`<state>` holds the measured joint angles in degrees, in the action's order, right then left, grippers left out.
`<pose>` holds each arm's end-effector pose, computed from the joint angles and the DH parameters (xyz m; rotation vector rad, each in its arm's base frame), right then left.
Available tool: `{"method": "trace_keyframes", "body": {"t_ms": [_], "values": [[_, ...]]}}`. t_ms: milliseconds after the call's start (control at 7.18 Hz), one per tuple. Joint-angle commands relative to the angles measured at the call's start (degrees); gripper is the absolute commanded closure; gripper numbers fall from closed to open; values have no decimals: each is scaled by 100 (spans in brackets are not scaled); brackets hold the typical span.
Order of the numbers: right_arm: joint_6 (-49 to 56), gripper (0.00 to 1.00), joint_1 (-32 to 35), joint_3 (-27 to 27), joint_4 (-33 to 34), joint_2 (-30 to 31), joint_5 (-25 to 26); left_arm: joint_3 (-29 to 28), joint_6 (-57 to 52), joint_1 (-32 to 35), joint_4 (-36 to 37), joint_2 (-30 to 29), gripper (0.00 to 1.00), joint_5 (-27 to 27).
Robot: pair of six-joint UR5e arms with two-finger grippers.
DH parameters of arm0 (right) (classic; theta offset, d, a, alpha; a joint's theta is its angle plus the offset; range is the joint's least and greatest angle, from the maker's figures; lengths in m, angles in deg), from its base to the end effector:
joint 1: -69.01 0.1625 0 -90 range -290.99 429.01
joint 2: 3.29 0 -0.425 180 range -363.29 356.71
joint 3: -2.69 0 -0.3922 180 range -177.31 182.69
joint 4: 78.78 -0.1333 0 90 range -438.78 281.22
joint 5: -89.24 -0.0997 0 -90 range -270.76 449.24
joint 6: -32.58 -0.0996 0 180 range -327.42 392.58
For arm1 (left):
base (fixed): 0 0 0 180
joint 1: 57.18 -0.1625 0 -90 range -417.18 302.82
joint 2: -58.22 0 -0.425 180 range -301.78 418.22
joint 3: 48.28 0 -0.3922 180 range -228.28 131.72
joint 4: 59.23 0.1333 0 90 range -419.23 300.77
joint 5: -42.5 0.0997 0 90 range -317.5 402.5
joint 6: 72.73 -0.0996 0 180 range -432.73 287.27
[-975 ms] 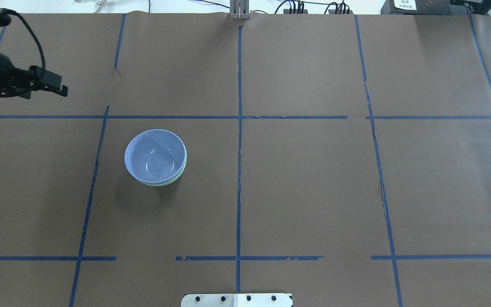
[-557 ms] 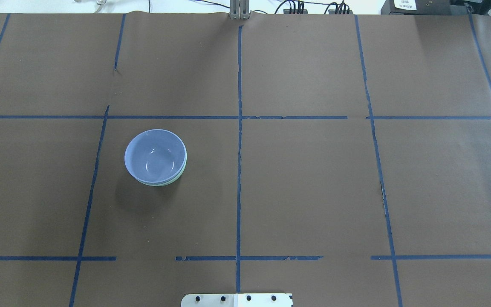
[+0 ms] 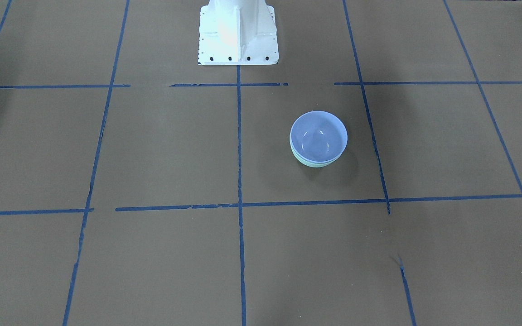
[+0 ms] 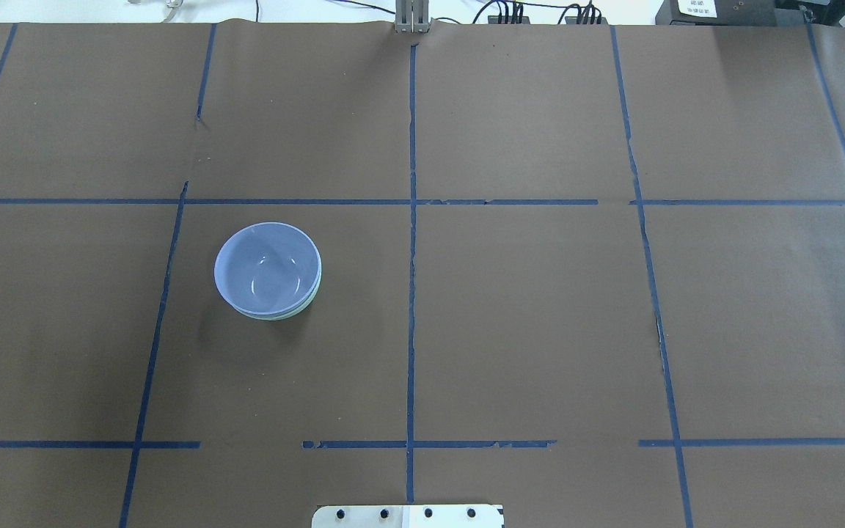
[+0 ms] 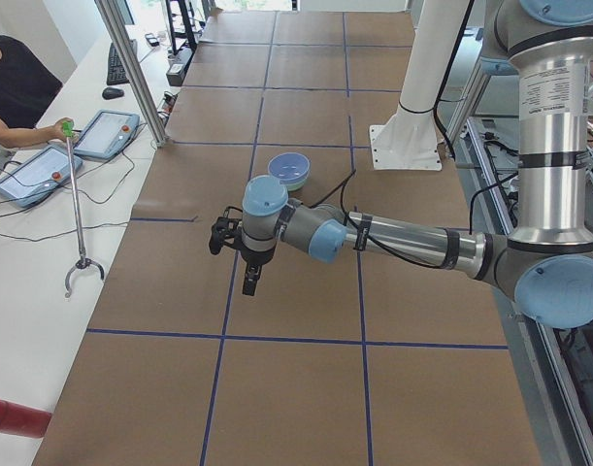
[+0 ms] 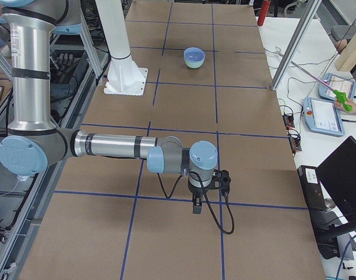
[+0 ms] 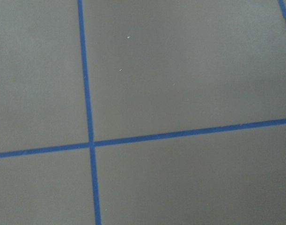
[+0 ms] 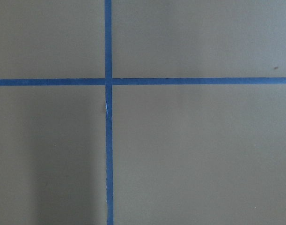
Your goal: Stack blue bowl on green bowl
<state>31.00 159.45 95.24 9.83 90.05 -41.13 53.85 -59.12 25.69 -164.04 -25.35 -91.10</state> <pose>0.0724 -0.4673 0.6670 0.0030 -0.7047 0.0301 -0.0069 -0.4658 0.5785 0.1993 0.8010 0.0296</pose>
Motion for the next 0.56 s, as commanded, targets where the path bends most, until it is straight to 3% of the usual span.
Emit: {"method": "trace_keyframes", "body": {"t_ms": [0,418], "values": [[0,0,0,0,7,0,3,-325,-736,475,240,227,0,-333],[0,0,0,0,-2,0,3,-334,-754,660,908,236,0,-315]]}}
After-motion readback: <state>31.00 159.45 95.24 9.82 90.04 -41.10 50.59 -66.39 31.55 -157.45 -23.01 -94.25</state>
